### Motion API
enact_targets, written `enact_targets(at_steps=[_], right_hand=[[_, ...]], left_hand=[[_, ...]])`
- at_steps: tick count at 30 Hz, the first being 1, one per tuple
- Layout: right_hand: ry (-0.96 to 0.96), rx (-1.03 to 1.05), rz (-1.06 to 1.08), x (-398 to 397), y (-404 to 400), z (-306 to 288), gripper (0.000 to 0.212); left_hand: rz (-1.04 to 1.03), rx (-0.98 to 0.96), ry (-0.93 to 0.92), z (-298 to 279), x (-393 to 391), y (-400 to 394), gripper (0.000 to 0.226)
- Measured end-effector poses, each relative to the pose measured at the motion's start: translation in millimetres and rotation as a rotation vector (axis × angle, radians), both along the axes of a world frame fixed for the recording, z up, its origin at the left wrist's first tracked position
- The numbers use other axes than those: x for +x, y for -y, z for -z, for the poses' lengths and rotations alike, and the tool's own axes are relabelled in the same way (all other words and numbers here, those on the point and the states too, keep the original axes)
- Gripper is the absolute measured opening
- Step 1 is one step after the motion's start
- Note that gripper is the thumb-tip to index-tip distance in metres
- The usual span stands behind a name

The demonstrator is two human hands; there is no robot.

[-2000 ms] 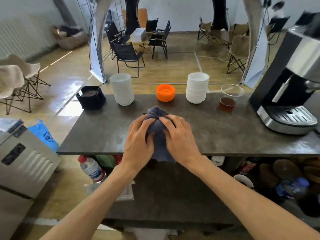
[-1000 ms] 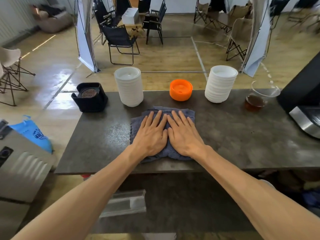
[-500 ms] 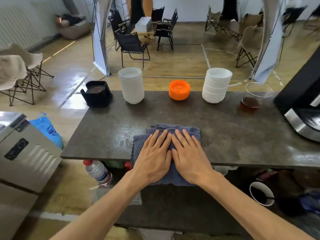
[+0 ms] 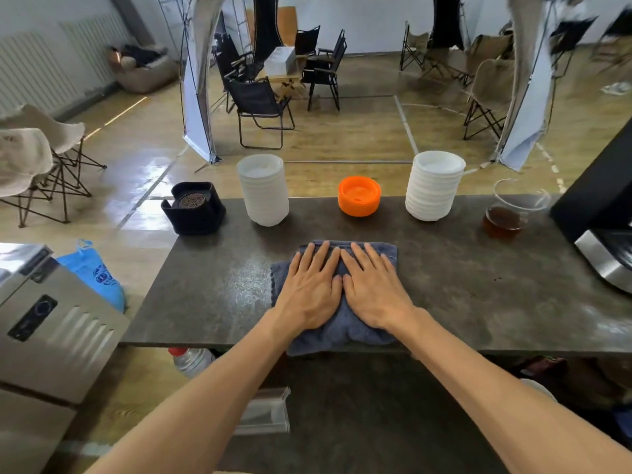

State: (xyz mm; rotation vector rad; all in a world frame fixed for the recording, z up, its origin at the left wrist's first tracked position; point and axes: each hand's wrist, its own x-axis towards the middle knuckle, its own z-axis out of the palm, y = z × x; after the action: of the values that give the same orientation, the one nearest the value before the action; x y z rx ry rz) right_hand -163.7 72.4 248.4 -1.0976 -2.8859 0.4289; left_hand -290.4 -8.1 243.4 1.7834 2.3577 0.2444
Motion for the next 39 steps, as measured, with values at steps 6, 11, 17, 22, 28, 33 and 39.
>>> enact_targets(at_steps=[6, 11, 17, 22, 28, 33, 39], right_hand=[[-0.074, 0.023, 0.032, -9.9, -5.5, 1.6, 0.053], [-0.092, 0.024, 0.027, 2.3, 14.1, 5.0, 0.053], [-0.099, 0.032, 0.004, 28.4, 53.7, 7.3, 0.054], [-0.047, 0.051, -0.020, 41.5, 71.8, 11.7, 0.056], [-0.017, 0.047, -0.027, 38.4, 66.7, 13.1, 0.057], [-0.104, -0.042, -0.020, 16.9, 43.7, 6.4, 0.055], [-0.556, -0.101, 0.359, -5.9, -20.5, -38.6, 0.048]], left_hand=[[0.006, 0.055, -0.017, 5.6, -7.9, -6.8, 0.057], [0.050, 0.078, -0.048, 10.7, -1.9, 13.1, 0.058], [0.083, 0.106, -0.086, 9.5, 23.6, 56.0, 0.061], [0.096, 0.071, -0.125, 12.3, 34.1, 76.9, 0.070], [0.097, 0.051, -0.110, 14.8, 30.8, 71.6, 0.075], [0.083, 0.050, -0.055, 9.4, 10.9, 46.3, 0.069], [0.044, 0.065, 0.043, -6.4, 11.1, 37.1, 0.060]])
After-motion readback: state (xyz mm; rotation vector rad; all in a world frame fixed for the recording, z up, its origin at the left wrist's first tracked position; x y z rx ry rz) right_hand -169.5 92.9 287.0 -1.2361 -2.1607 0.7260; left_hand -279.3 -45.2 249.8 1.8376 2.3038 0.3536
